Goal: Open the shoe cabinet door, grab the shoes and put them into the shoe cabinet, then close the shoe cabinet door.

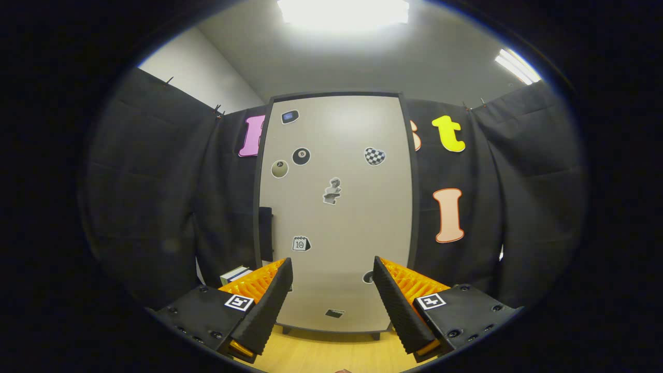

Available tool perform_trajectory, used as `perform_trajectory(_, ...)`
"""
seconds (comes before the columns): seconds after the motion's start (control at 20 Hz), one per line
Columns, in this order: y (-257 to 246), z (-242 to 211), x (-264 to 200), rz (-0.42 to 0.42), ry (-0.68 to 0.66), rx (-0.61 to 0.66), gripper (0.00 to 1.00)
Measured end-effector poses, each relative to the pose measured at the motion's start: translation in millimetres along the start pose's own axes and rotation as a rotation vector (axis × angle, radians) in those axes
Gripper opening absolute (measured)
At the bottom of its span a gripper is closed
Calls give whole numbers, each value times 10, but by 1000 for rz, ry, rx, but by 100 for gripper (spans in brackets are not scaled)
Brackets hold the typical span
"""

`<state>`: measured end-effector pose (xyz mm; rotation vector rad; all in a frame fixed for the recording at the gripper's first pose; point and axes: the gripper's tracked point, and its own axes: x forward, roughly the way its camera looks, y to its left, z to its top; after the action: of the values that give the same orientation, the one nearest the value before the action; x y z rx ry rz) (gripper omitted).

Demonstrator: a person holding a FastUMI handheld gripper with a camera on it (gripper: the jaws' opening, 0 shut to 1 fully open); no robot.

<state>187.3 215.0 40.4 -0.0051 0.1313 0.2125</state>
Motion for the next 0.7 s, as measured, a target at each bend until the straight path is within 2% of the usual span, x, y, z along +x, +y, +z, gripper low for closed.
perform_trajectory(0.4, -813, 38, -1080, -84, -3, 40, 98)
perform_trajectory(0.7, -1165, -109, -1518, -106, 1, 22, 98)
